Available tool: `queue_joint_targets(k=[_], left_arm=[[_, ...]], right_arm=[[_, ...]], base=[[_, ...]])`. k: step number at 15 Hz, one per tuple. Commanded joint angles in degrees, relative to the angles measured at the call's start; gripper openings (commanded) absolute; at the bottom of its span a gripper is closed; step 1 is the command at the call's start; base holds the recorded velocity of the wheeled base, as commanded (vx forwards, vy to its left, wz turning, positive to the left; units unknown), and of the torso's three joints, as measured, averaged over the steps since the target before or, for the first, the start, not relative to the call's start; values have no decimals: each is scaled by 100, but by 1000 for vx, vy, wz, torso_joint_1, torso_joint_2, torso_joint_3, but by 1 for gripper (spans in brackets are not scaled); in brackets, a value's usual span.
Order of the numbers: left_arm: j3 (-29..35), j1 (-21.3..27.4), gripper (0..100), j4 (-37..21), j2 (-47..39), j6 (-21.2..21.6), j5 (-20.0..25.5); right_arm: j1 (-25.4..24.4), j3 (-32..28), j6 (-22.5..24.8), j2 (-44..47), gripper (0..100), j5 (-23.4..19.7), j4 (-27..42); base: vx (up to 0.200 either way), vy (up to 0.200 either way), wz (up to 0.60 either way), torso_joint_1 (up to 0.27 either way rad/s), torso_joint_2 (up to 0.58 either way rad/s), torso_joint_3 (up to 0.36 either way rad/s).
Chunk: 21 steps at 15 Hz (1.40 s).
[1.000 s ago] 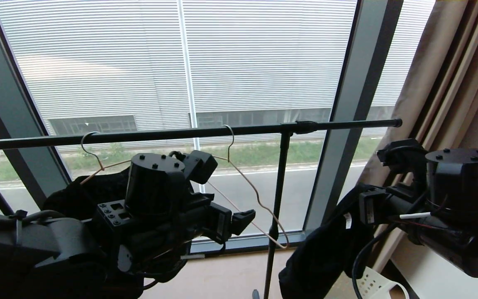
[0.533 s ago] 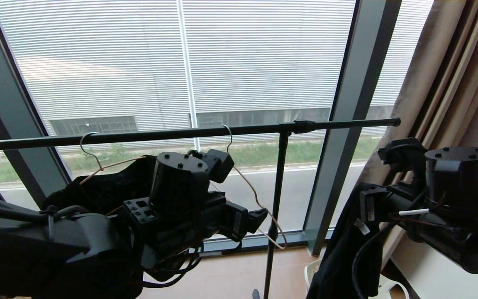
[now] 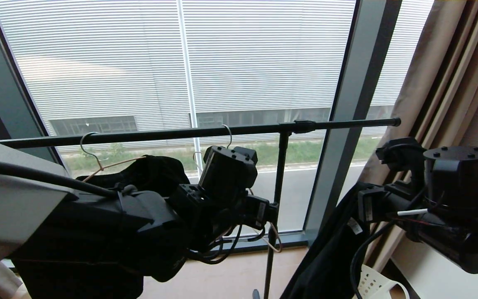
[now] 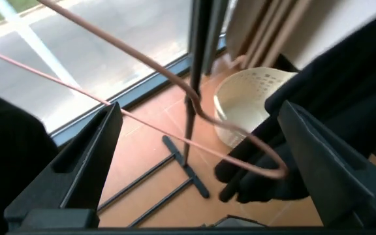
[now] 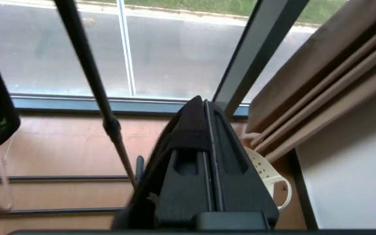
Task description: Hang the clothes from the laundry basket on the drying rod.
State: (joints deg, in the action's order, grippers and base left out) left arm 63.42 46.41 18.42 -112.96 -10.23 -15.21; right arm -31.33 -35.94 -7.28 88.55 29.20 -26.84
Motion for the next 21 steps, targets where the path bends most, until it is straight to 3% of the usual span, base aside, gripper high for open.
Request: queue_joint_targets(k=[1,5,21], left_arm=[[285,-27,100,-313,-323,-173,-316],[162,-88,100,-436,-165,-269,-658],[-101,-141,100,-427,-42,-304,-1142]], right_arm=[[-5,-1,-2,13,0,-10,-5],[-5,8,-2,30,0,-28,-5],[-5,17,-11,48,0,-28,-5]], base=[[0,0,0,0,0,0],[0,0,0,0,0,0],[0,0,0,0,0,0]])
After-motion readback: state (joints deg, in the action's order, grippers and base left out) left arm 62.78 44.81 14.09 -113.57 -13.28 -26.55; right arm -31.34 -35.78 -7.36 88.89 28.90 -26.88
